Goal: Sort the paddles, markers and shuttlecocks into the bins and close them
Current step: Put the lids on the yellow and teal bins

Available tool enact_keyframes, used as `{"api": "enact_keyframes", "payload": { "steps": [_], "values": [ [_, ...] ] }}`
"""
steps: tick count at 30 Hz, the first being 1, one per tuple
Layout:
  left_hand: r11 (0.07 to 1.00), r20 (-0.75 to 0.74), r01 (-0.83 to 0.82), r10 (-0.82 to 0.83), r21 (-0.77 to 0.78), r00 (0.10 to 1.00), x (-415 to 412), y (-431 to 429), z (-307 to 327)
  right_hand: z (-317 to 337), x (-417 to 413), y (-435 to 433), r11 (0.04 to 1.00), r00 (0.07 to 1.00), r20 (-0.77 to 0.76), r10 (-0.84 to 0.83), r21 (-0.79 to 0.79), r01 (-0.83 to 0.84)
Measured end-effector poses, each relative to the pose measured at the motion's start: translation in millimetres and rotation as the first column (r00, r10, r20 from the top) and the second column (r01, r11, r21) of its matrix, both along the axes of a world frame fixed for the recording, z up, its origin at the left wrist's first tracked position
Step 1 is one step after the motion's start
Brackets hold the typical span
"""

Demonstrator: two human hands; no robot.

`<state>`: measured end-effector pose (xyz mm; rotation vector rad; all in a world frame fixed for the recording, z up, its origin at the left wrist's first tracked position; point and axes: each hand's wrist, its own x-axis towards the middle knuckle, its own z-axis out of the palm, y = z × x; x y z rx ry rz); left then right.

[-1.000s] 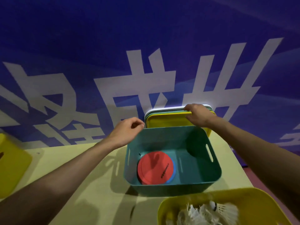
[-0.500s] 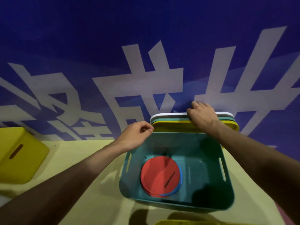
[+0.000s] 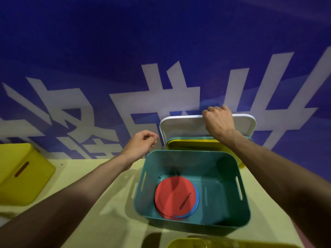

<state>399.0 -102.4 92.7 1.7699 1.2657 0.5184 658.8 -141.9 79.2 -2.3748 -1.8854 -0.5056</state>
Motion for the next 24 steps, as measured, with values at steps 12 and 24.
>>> {"api": "enact_keyframes", "payload": {
  "steps": [12, 24],
  "values": [
    [0.9, 0.38, -0.07, 0.251, -0.431, 0.89, -90.7, -22.6, 67.4, 98.9, -112.6, -36.9, 0.972, 0.988, 0.127, 0.085, 0.208, -0.111],
    [0.62, 0.629, 0.145, 0.706, -0.771, 0.326, -260.5, -73.9, 96.0, 132.9, -306.5, -92.1, 0.865, 0.903, 0.2, 0.381, 0.268, -0.424]
  ]
}}
